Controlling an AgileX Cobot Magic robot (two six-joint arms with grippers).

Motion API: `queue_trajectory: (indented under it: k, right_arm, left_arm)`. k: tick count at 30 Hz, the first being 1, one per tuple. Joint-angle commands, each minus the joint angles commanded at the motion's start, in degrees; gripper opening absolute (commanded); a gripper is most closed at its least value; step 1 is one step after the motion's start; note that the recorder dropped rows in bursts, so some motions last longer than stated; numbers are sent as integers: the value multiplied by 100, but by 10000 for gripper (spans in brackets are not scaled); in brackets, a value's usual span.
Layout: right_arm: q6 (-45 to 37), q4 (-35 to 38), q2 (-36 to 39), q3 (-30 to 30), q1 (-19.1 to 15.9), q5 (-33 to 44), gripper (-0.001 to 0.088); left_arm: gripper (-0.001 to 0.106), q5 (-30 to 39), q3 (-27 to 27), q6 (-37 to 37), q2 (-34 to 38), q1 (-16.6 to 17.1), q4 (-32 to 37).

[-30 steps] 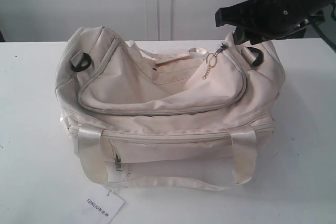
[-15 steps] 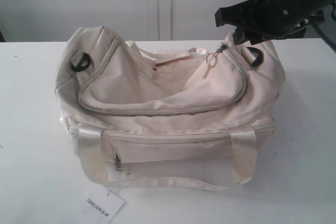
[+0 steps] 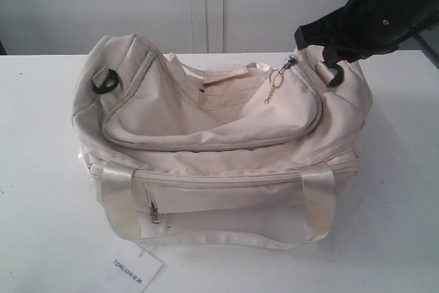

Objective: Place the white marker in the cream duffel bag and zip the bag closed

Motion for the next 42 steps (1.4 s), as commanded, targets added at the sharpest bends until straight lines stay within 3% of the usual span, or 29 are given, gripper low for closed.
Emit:
queue_trajectory:
  k: [4, 10, 21, 28, 39, 42]
  right_arm:
    - [0, -207, -313, 0, 0, 92, 310]
    - [48, -1197, -962, 0, 0, 282, 306]
    - [155, -1724, -2009, 0, 0, 1229, 0]
    - [155, -2201, -2425, 0, 0, 1587, 0]
    - [155, -2066, -3637, 0, 0, 1576, 0]
    - [681, -2032, -3832, 0, 0, 1330, 0]
  left_arm:
    - [0, 0, 0, 0, 0, 0, 0]
    - [0, 0, 0, 0, 0, 0, 0]
    - [0, 0, 0, 0, 0, 0, 0]
    - [0, 0, 0, 0, 0, 0, 0]
    - [0, 0, 0, 0, 0, 0, 0]
    - [0, 0, 0, 0, 0, 0, 0]
